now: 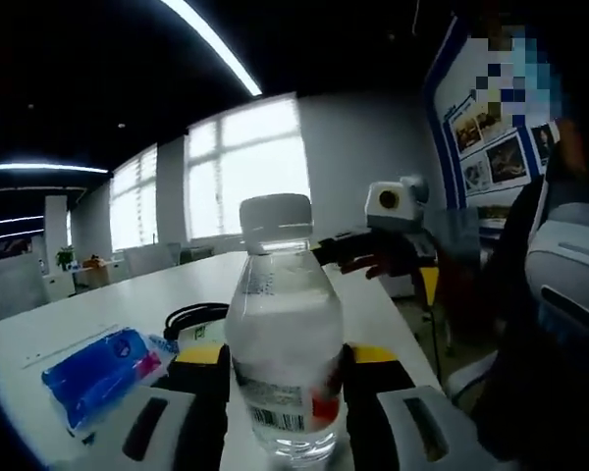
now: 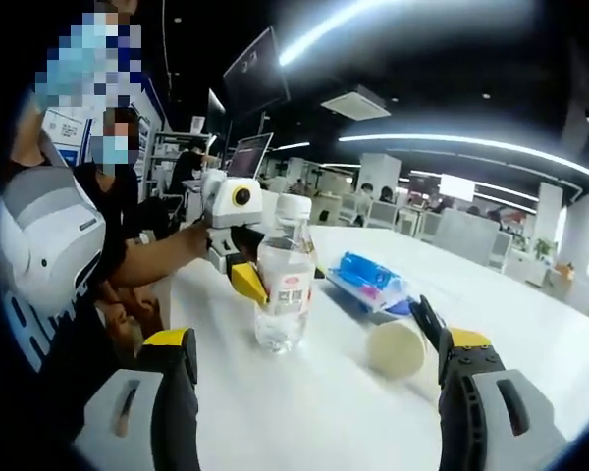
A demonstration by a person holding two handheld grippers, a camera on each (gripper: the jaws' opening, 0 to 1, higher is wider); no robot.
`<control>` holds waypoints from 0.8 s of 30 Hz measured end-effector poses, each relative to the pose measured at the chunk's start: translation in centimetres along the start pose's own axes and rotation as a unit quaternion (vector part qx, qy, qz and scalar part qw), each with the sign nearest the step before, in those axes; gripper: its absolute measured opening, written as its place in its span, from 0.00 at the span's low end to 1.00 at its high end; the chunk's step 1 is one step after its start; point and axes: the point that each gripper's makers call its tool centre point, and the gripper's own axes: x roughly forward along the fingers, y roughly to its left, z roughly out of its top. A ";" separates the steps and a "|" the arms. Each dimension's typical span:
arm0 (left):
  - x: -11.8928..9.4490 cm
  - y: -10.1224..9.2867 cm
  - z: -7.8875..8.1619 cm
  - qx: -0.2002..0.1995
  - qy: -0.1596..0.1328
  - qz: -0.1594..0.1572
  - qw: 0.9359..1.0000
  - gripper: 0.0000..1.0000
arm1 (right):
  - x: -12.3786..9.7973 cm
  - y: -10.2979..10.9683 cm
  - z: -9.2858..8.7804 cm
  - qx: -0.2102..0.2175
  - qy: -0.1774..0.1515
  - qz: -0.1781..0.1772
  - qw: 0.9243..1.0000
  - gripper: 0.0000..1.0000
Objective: Arrange the tabletop items into an orderly group along one side of the table until the central work area is clear of visible clutter.
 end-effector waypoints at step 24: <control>0.0 -0.4 0.2 -0.001 -0.018 0.016 1.000 0.39 | -0.5 -0.5 -1.4 0.017 0.002 -0.006 1.000 0.98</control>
